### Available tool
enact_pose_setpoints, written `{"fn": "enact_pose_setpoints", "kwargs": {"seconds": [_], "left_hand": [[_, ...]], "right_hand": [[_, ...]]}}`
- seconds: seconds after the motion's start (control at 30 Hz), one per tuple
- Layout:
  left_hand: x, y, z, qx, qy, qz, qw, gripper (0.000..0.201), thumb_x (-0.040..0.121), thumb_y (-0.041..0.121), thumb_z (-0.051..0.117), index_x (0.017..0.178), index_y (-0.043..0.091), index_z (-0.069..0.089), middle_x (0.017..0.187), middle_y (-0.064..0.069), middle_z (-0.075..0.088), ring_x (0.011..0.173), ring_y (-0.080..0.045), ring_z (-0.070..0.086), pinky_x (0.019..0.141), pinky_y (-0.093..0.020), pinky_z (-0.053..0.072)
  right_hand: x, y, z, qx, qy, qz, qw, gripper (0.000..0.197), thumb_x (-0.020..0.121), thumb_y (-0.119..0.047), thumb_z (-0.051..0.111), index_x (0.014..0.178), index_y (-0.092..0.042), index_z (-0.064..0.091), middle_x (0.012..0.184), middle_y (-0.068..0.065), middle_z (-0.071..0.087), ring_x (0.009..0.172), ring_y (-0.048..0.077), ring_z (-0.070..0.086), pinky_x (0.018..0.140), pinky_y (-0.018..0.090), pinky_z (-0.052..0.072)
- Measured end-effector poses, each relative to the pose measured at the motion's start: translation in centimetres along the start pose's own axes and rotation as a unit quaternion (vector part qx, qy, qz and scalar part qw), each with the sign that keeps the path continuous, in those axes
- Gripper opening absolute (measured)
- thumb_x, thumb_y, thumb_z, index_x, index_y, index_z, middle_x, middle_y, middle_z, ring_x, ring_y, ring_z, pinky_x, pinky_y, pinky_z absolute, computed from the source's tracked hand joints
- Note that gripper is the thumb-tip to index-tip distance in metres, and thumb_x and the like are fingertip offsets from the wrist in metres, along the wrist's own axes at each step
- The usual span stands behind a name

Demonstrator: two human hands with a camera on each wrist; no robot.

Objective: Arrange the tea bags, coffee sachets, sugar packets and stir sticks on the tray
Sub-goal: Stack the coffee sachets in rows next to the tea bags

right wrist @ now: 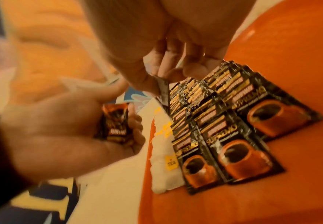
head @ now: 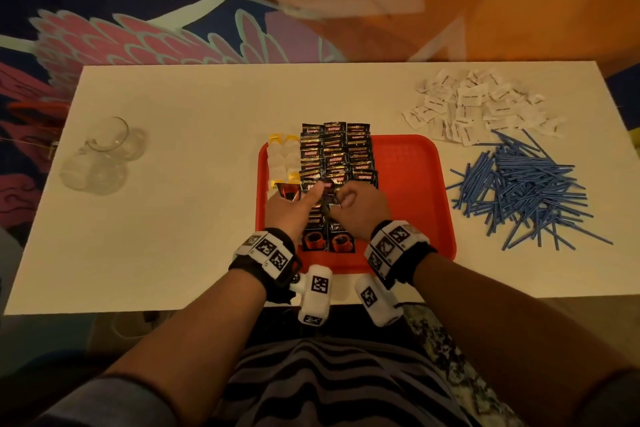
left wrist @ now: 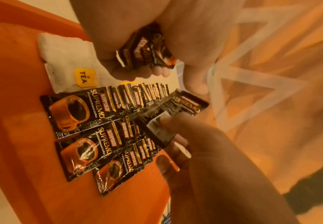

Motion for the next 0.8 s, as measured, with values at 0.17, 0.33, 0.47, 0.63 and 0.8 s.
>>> {"fn": "enact_pose_setpoints", "kwargs": {"seconds": [0.17,0.33,0.47,0.63,0.8], "left_hand": [[-0.6,0.8,1.3,0.003,-0.032,0.045,0.998,0.025,0.085,0.033,0.077,0.104,0.017,0.073,0.096,0.001,0.076,0.092,-0.013,0.072,0.092,-0.039,0.056],[0.3,0.1,1.2,-0.067,0.02,-0.022,0.997,0.027,0.073,0.029,0.078,0.099,0.022,0.075,0.096,-0.001,0.077,0.097,-0.026,0.072,0.093,-0.053,0.054],[0.1,0.2,1.3,-0.09,-0.03,-0.073,0.993,0.032,0.071,0.024,0.082,0.101,0.019,0.074,0.1,-0.008,0.077,0.099,-0.034,0.071,0.093,-0.06,0.052],[-0.6,-0.3,2.0,-0.103,-0.017,-0.118,0.987,0.028,0.084,0.03,0.078,0.103,0.011,0.069,0.099,-0.012,0.076,0.097,-0.035,0.071,0.093,-0.057,0.053],[-0.7,-0.6,2.2,-0.083,0.0,-0.125,0.989,0.035,0.078,0.035,0.081,0.101,0.01,0.07,0.096,-0.012,0.076,0.093,-0.035,0.072,0.09,-0.058,0.055]], "right_hand": [[-0.8,-1.1,0.2,-0.044,0.004,-0.108,0.993,0.013,0.079,-0.015,0.07,0.075,-0.019,0.059,0.067,-0.007,0.054,0.061,0.006,0.049,0.06,0.025,0.045],[-1.0,-0.5,-0.5,0.009,0.009,-0.091,0.996,0.016,0.074,-0.027,0.082,0.082,-0.023,0.068,0.081,-0.01,0.06,0.07,0.001,0.053,0.068,0.019,0.047],[-0.4,1.1,-1.7,0.054,0.016,-0.023,0.998,0.027,0.076,-0.029,0.081,0.097,-0.025,0.065,0.091,-0.013,0.062,0.08,-0.005,0.055,0.063,0.01,0.038],[-0.1,2.6,-1.9,0.052,-0.061,0.007,0.997,0.015,0.08,-0.025,0.078,0.093,-0.02,0.072,0.09,-0.007,0.069,0.082,0.007,0.065,0.061,0.015,0.044],[-0.2,3.3,-2.0,0.047,-0.081,0.014,0.996,0.022,0.078,-0.027,0.08,0.096,-0.018,0.071,0.087,-0.007,0.067,0.077,0.002,0.062,0.061,0.014,0.046]]}}
Point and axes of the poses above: each hand's wrist, its own x-axis towards the middle knuckle, its own z-axis out of the palm, y = z × x, the point moved 2 cm from there along x, towards the middle knuckle
